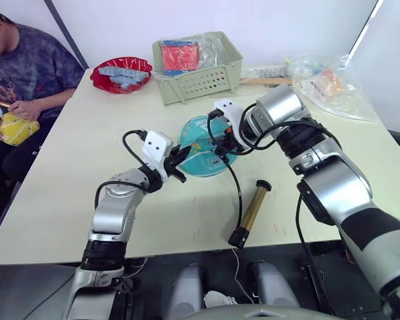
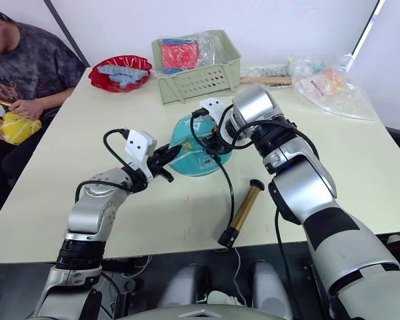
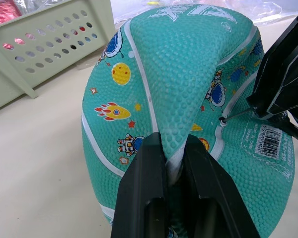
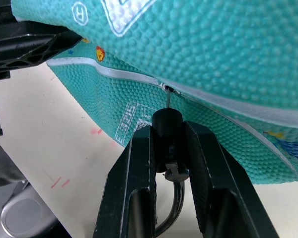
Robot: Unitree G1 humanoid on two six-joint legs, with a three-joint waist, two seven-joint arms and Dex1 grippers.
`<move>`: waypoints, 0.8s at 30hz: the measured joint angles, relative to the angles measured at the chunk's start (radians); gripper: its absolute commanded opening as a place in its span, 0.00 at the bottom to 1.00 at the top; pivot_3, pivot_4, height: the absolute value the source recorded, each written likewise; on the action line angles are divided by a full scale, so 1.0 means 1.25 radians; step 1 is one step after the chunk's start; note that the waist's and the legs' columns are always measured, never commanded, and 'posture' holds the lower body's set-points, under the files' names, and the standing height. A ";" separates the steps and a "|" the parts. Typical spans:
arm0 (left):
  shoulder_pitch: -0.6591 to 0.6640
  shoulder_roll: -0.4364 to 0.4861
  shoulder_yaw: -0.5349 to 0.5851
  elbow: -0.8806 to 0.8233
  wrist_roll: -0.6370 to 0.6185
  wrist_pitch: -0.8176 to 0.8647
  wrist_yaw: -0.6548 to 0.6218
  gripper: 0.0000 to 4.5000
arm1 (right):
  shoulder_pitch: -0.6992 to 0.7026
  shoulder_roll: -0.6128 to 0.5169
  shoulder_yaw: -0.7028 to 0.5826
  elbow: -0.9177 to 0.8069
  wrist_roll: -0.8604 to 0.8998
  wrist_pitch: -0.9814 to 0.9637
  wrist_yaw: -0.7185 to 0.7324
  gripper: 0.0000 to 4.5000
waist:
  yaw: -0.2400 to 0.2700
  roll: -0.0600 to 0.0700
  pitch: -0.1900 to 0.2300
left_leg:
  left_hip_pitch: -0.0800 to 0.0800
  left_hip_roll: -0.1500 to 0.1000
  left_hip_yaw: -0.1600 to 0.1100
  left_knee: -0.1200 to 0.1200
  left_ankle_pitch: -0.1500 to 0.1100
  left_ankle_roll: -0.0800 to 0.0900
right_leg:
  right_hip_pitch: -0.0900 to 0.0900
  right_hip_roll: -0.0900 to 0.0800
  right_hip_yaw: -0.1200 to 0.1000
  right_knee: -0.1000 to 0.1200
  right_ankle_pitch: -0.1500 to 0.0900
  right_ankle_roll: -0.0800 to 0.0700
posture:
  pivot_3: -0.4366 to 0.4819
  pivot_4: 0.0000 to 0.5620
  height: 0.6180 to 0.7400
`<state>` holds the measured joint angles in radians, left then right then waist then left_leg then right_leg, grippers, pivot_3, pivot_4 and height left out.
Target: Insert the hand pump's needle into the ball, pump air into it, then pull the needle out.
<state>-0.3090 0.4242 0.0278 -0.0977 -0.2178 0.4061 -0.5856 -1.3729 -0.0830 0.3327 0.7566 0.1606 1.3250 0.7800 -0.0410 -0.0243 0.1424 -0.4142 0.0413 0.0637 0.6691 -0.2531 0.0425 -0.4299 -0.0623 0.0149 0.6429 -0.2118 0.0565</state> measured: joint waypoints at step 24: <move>0.025 0.000 0.008 0.001 0.017 0.010 0.000 0.01 | -0.031 0.098 -0.120 0.198 -0.060 -0.109 -0.093 0.07 | -0.013 0.002 -0.017 | 0.016 0.001 0.000 -0.009 -0.001 -0.001 | 0.011 -0.002 -0.004 -0.002 -0.006 -0.008 | 0.48 0.27 0.98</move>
<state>-0.2774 0.4246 0.0373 -0.0968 -0.1969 0.4189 -0.5855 -1.4111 0.0390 0.1824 1.0041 0.0859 1.1891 0.6637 -0.0577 -0.0224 0.1211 -0.3938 0.0426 0.0641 0.6583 -0.2538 0.0418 -0.4159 -0.0646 0.0097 0.6408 -0.2187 0.0461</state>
